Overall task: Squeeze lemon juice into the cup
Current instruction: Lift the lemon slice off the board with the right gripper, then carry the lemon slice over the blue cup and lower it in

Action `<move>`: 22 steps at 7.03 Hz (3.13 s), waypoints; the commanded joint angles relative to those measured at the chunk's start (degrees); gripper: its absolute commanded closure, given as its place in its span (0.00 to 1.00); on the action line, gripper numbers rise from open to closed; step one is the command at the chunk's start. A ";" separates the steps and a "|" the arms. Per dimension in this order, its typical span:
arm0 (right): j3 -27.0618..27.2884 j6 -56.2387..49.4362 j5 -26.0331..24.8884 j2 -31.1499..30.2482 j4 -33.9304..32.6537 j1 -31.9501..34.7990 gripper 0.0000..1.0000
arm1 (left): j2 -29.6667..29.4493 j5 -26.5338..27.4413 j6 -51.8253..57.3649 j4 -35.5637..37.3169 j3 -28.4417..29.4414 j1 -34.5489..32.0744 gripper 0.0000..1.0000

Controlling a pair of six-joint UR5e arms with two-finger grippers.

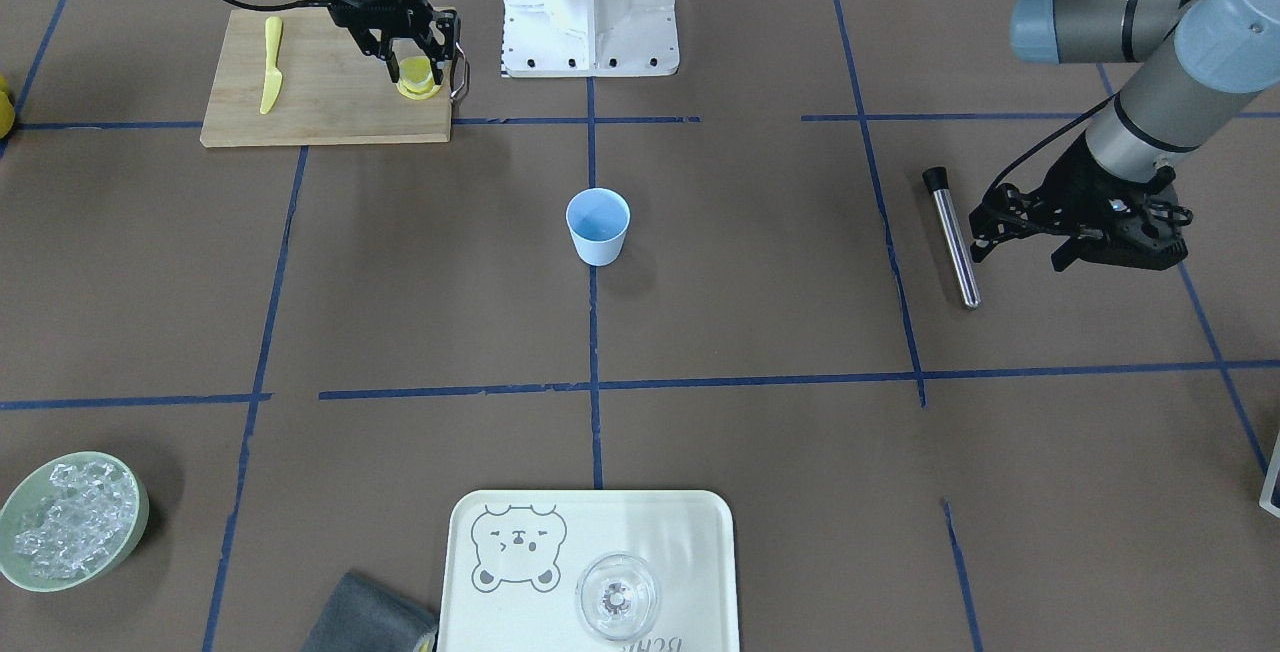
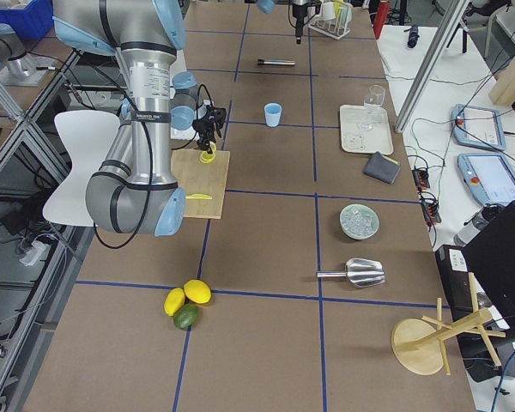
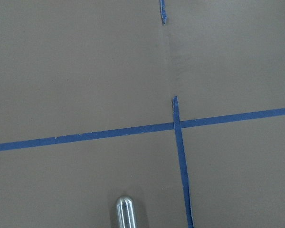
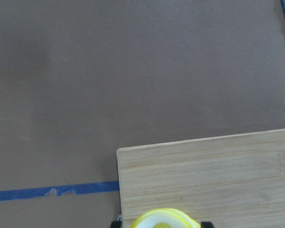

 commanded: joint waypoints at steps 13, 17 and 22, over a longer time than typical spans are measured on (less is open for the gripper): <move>-30.58 -2.82 10.33 39.57 -0.47 24.23 0.38 | 0.00 -0.10 -0.01 -1.23 0.97 0.09 0.00; -35.63 -2.81 10.33 44.18 -1.70 23.88 0.38 | 0.09 -0.19 -0.01 -1.32 0.97 0.09 0.00; -35.10 -2.73 10.51 43.92 -3.29 22.39 0.37 | 0.09 -0.19 0.08 -1.32 1.23 0.09 0.00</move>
